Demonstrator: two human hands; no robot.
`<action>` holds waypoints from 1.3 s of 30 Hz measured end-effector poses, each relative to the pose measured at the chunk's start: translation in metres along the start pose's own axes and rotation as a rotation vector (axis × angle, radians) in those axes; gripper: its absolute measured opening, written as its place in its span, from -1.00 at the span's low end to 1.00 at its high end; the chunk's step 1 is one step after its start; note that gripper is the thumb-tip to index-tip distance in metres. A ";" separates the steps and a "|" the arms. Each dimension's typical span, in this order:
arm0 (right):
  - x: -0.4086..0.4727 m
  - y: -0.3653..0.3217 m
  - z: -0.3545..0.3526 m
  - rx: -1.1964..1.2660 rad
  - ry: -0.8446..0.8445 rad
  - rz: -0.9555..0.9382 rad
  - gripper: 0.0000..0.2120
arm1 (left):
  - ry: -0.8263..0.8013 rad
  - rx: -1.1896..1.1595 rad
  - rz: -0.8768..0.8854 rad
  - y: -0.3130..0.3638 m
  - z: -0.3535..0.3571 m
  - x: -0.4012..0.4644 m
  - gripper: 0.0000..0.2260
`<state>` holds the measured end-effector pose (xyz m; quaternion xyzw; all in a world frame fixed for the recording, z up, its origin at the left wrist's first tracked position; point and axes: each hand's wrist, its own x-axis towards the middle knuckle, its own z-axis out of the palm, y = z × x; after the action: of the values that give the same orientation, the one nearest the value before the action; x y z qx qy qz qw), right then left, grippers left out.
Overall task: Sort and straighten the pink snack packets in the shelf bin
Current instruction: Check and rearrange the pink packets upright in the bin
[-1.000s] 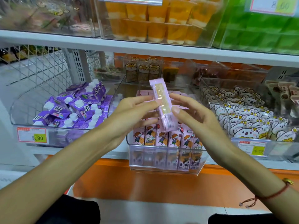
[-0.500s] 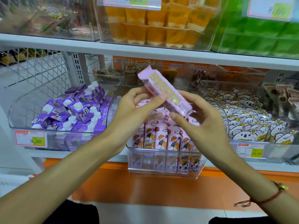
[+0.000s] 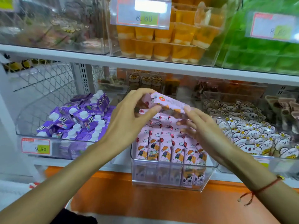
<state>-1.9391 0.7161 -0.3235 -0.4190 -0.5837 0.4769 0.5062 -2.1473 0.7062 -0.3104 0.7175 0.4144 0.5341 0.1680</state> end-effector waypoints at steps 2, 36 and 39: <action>0.010 0.005 0.003 -0.288 0.080 -0.065 -0.68 | 0.099 0.081 0.002 -0.006 -0.004 0.002 -0.78; 0.002 0.028 0.009 -1.216 -0.078 -0.325 -0.68 | -0.682 0.706 0.063 -0.021 0.050 0.095 -0.64; 0.000 0.027 0.010 -1.211 -0.091 -0.309 -0.66 | -0.595 0.700 0.074 -0.034 0.055 0.084 -0.61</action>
<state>-1.9490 0.7204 -0.3502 -0.5213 -0.8254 0.0003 0.2167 -2.1044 0.8033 -0.3014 0.8676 0.4776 0.1385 0.0081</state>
